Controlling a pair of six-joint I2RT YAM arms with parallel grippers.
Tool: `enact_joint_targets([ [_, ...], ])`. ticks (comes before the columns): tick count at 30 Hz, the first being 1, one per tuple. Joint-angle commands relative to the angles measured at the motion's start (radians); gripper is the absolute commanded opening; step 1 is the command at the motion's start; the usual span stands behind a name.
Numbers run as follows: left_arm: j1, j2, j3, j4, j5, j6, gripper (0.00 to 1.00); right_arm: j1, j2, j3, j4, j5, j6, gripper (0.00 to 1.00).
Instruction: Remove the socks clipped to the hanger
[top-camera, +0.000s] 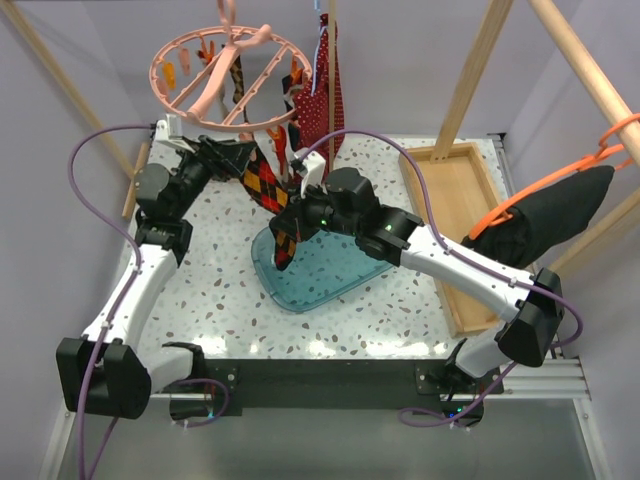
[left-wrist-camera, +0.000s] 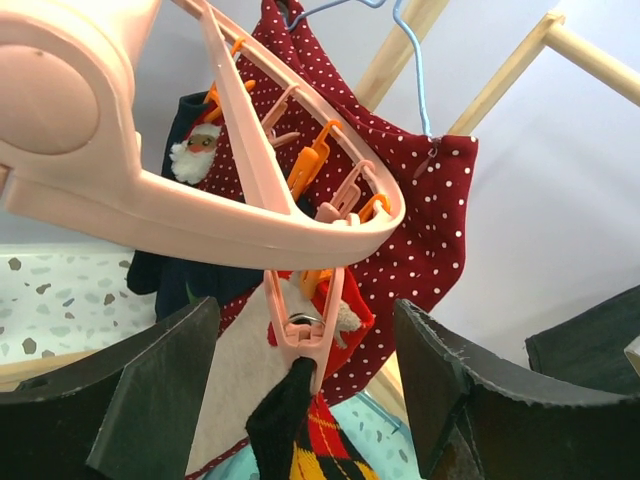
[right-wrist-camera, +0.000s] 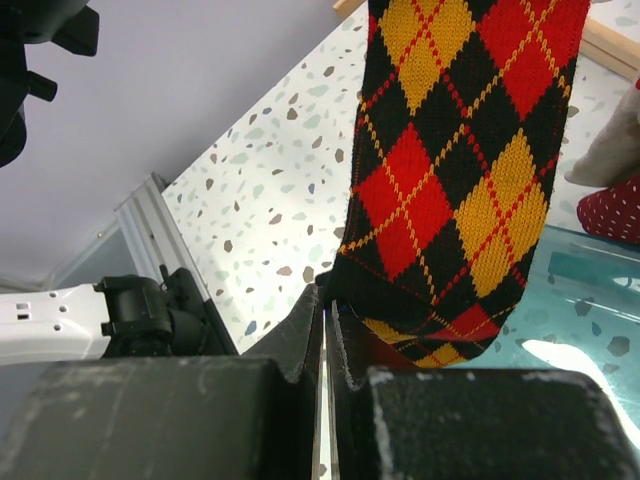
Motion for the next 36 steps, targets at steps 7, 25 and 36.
enact_joint_targets([
  [7,-0.041,0.034,0.066,0.065,-0.043,-0.012,0.6,0.012,-0.024,0.026,-0.003,-0.01,-0.01,0.0],
  [25,-0.058,0.014,0.091,-0.002,-0.091,0.02,0.0,0.024,-0.09,-0.044,-0.051,0.065,0.0,0.0],
  [36,-0.06,-0.017,0.104,-0.053,-0.03,0.022,0.0,-0.017,-0.047,0.06,-0.238,0.243,-0.03,0.0],
])
